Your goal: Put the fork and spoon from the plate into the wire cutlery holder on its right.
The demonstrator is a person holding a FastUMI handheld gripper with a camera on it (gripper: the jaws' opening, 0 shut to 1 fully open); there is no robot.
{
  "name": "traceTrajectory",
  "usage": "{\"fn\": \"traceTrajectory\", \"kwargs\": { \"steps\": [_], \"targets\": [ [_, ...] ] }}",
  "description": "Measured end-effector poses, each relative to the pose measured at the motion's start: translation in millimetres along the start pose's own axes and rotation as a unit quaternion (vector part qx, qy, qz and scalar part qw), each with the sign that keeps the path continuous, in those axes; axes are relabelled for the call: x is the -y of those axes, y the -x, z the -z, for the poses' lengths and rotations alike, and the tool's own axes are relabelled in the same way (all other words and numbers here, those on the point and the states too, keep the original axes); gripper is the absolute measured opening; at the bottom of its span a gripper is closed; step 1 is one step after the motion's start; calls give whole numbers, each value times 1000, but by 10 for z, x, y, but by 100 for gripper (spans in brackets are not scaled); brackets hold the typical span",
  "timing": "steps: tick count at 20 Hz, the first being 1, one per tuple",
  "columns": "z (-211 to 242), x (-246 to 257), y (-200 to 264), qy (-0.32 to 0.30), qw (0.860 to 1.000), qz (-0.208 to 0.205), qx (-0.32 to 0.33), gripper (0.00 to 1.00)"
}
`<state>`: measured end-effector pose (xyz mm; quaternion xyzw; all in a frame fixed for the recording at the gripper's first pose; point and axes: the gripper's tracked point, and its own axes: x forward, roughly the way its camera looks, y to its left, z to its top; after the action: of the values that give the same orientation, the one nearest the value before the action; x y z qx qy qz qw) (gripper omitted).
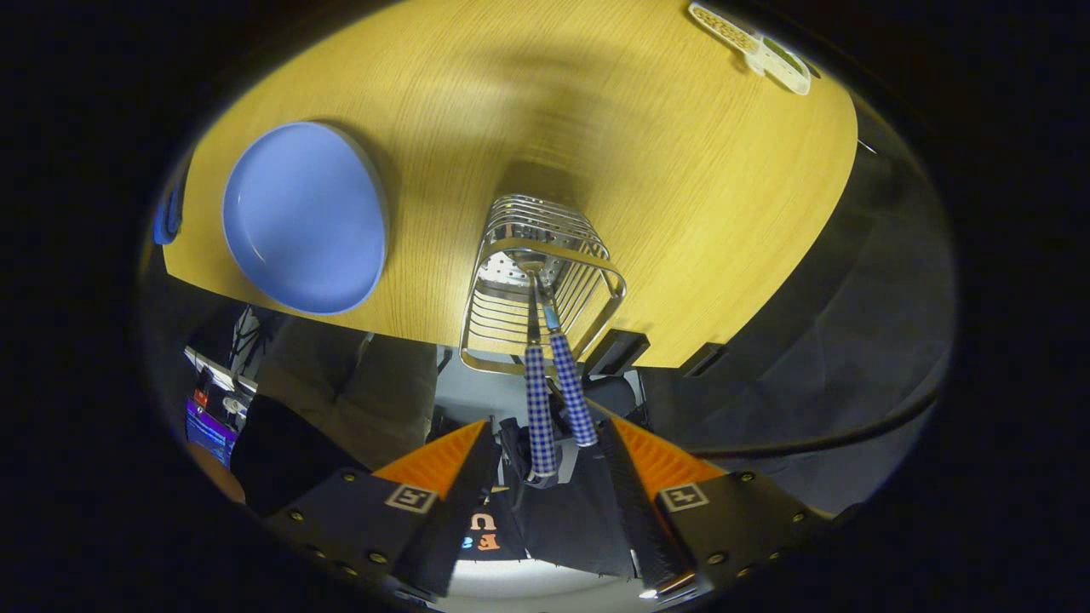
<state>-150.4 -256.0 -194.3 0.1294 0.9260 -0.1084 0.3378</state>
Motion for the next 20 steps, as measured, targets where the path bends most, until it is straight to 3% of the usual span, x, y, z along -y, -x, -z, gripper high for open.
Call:
{"fn": "traceTrajectory", "kwargs": {
  "steps": [1, 3, 5, 8, 11, 14, 17, 20],
  "targets": [
    [44, 28, 47, -5, 1000, 0, 5, 89],
    [89, 82, 124, -16, 1000, -5, 24, 89],
    [181, 108, 127, -25, 999, -14, 45, 97],
    [342, 125, 33, -38, 996, -29, 81, 97],
    [373, 89, 33, -54, 982, -42, 177, 97],
    [461, -47, 39, -75, 950, -52, 299, 97],
    [483, -118, 64, -114, 892, -35, 436, 97],
    [529, -323, 134, -149, 837, -44, 524, 97]
  ]
}}
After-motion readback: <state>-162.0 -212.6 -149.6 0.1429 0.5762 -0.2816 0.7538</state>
